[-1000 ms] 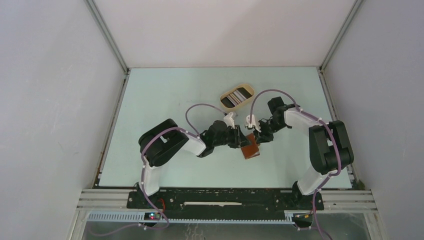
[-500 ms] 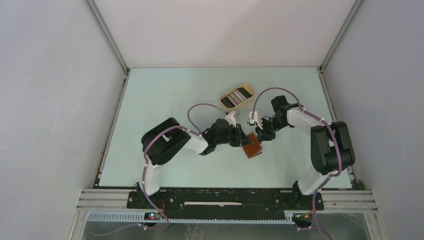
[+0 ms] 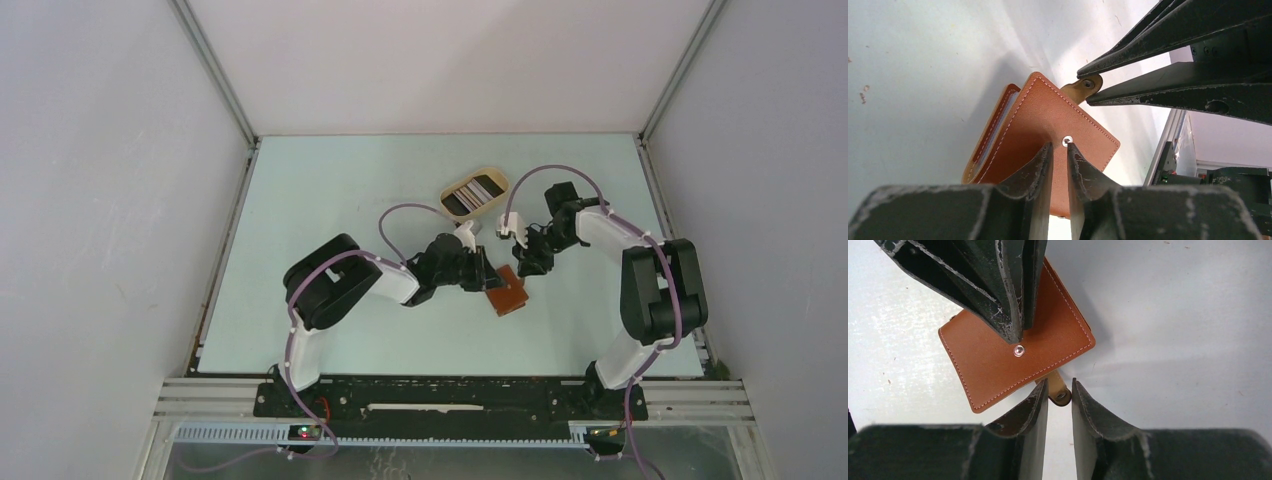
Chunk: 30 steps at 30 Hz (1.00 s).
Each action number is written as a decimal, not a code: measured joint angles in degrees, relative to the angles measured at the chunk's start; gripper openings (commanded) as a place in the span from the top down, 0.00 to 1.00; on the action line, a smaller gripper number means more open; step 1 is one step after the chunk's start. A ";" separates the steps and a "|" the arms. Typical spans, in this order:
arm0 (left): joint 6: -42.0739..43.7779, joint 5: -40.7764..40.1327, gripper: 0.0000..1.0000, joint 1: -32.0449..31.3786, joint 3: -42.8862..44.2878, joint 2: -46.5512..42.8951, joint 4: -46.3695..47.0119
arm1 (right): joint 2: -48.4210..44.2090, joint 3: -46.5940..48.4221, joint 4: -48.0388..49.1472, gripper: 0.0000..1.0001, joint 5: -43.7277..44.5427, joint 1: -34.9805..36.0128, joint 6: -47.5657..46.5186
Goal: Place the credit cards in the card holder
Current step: Close the card holder at the center of the board.
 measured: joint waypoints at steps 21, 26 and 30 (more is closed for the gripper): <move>2.64 0.26 0.85 -0.15 4.24 0.17 -7.72 | -13.53 0.09 -4.52 0.58 -6.51 -0.59 -0.55; 3.32 -0.44 0.85 -0.39 4.28 -0.11 -8.33 | -21.73 0.61 -5.99 1.00 -9.84 -0.70 6.29; 3.96 -0.68 0.85 -0.52 4.28 -0.26 -8.41 | -17.00 0.92 -9.25 1.00 -11.87 0.37 11.17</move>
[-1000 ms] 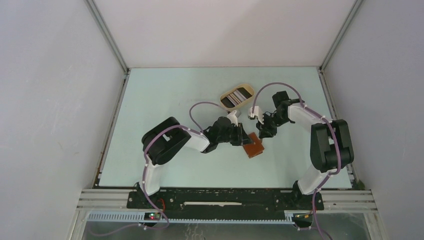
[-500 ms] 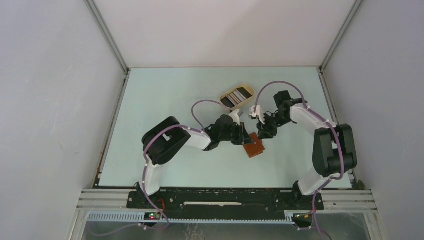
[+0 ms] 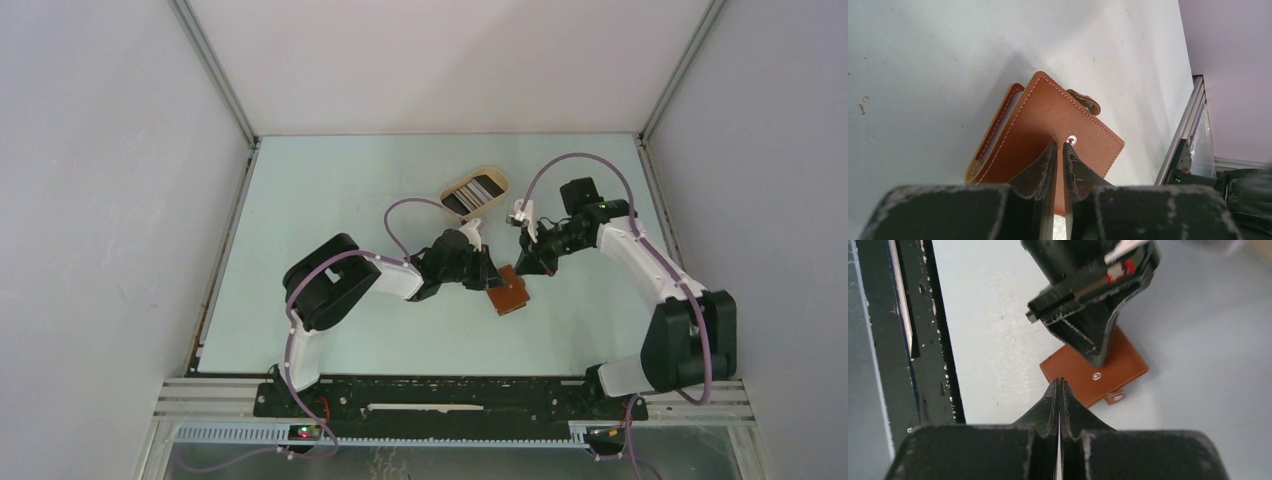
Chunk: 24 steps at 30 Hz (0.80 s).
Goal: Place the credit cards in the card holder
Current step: Close the card holder at the center of the board.
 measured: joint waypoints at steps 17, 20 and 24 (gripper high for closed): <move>2.86 -0.15 0.79 -0.39 -5.57 -2.34 6.62 | 16.31 -6.01 12.44 1.00 20.55 3.08 17.92; 3.28 -0.17 0.77 -0.44 -7.61 -3.58 8.04 | 16.46 -5.97 12.52 1.00 20.87 3.10 18.49; 3.98 -0.28 0.76 -0.44 -10.91 -5.57 9.79 | 16.17 -5.95 12.35 0.95 20.59 3.10 18.43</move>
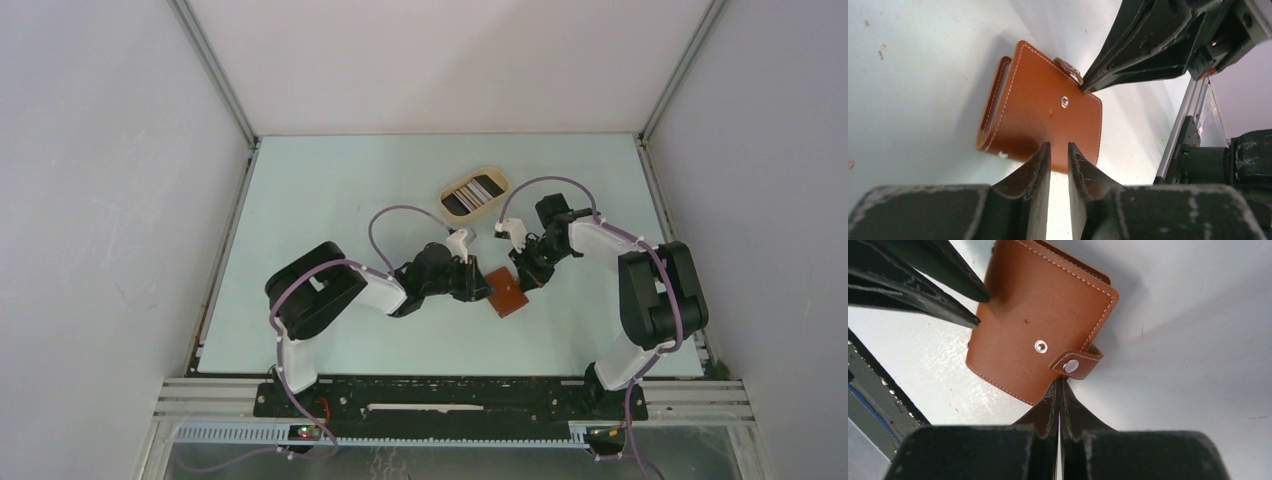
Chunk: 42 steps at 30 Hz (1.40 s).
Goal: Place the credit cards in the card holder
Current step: Close the card holder at the center of the board.
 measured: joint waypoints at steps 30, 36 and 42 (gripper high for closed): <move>19.69 -18.25 0.29 2.12 -16.41 -29.53 4.22 | -14.49 -2.01 6.93 0.46 9.49 7.04 11.45; 19.30 -14.62 0.31 2.10 -16.52 -26.71 5.35 | -11.61 -2.01 7.98 0.46 13.25 8.02 13.40; 18.93 -13.18 0.31 2.10 -16.52 -26.21 5.77 | -8.87 -1.99 8.09 0.50 14.69 9.07 14.58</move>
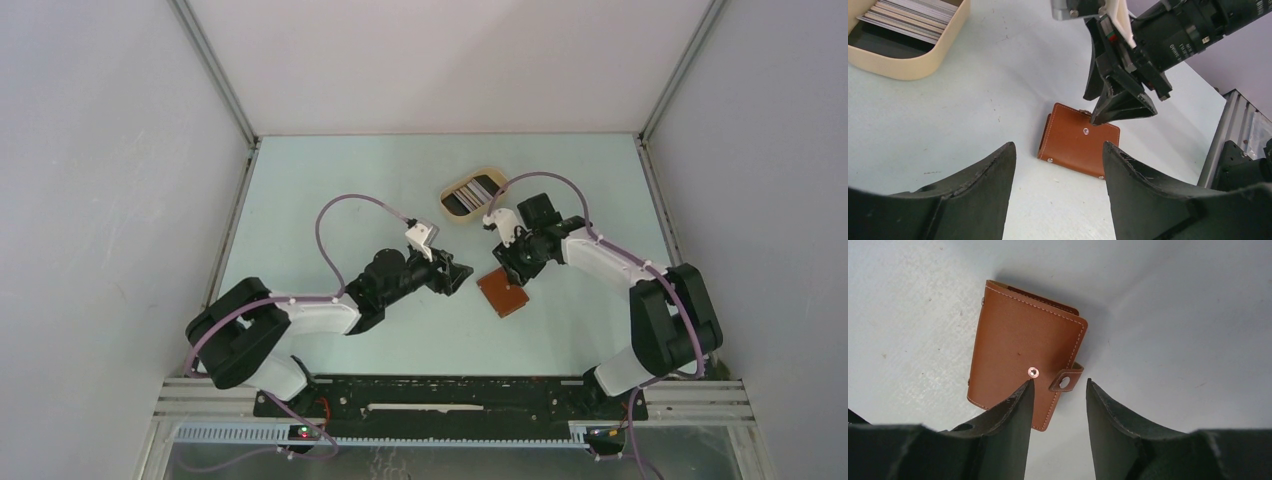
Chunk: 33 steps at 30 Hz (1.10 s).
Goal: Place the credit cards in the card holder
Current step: Close the card holder at the center of the board.
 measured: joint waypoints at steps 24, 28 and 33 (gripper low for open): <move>-0.07 1.77 0.32 0.02 0.00 1.07 0.22 | 1.86 1.62 -0.22 1.00 2.95 2.10 1.03; -0.33 2.16 0.35 0.02 0.04 1.64 0.22 | 1.86 1.84 -0.39 1.00 2.84 2.08 1.03; -0.61 3.26 0.47 0.02 0.15 2.67 0.13 | 1.86 1.97 -0.74 1.00 2.36 2.08 0.92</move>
